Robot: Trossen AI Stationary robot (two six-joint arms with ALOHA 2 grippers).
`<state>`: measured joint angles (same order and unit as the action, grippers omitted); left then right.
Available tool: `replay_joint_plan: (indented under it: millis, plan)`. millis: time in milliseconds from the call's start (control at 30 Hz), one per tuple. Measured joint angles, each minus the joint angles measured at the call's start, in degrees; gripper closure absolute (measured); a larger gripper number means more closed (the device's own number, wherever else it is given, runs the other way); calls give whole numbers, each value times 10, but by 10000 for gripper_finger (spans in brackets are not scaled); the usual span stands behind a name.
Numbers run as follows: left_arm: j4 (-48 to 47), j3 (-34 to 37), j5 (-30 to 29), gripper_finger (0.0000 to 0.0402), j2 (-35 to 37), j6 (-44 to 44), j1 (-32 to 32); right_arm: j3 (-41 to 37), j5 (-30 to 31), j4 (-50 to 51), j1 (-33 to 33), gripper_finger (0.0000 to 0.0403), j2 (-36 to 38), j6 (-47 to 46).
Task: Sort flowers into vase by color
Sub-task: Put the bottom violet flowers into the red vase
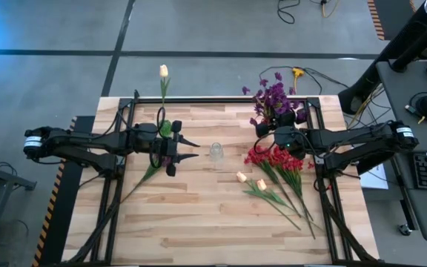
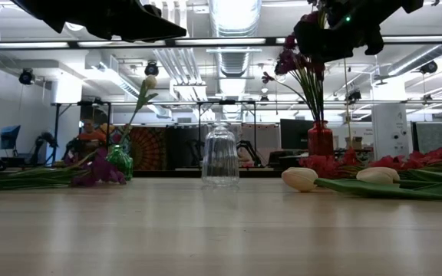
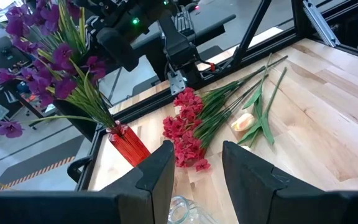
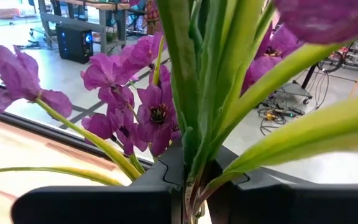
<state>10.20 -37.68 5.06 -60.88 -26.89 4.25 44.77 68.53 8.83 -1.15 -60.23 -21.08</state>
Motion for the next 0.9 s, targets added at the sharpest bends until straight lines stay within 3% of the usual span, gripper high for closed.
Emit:
replay_joint_plan:
  millis: [900]
  plan:
    - [0, 0, 0, 283, 0, 0, 0, -14, -12, 46, 0, 374, 0, -49]
